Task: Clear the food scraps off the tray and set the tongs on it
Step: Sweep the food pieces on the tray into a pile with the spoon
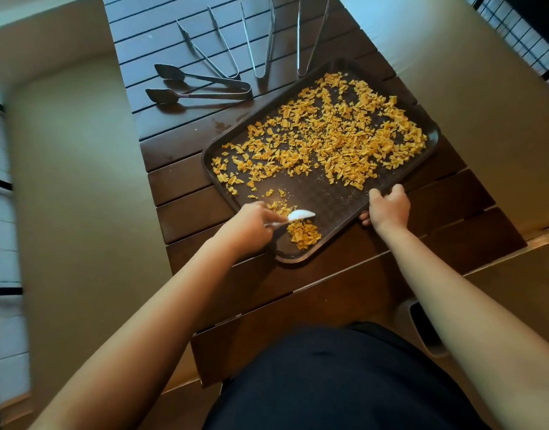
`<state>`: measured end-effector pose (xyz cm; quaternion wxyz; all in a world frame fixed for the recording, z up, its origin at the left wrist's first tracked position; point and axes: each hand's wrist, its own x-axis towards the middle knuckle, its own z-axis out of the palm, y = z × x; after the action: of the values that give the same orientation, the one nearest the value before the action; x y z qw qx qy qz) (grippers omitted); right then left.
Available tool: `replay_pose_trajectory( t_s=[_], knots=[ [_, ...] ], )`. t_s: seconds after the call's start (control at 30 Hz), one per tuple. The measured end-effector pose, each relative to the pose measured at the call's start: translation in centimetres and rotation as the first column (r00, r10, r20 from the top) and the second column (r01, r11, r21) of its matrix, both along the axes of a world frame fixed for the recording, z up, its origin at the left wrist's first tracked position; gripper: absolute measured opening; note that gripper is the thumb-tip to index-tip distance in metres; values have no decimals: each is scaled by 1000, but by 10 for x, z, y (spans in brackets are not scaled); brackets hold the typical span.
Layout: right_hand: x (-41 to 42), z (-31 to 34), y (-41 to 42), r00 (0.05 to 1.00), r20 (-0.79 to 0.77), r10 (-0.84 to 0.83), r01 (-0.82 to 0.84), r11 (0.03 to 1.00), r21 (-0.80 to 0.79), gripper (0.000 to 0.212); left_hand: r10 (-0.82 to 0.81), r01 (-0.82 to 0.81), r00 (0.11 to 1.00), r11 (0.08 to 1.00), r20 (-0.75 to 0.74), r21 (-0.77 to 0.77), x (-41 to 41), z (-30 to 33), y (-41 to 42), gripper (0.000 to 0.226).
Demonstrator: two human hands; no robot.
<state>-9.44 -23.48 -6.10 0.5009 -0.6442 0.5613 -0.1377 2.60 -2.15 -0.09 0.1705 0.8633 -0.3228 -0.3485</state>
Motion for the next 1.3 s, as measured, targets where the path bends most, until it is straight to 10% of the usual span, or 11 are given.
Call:
replay_pose_trajectory(
  t_s=[0.27, 1.1, 1.3],
  knots=[
    [3, 0, 5, 999, -7, -32, 32, 998, -56, 11, 457, -437, 887, 877, 64, -201, 6, -1, 21, 36],
    [4, -2, 7, 998, 3, -56, 56, 996, -76, 9, 201, -199, 979, 979, 43, -40, -12, -6, 26, 33],
    [4, 0, 8, 999, 7, -53, 53, 996, -69, 9, 496, -470, 867, 845, 49, -254, 11, -2, 32, 35]
  ],
)
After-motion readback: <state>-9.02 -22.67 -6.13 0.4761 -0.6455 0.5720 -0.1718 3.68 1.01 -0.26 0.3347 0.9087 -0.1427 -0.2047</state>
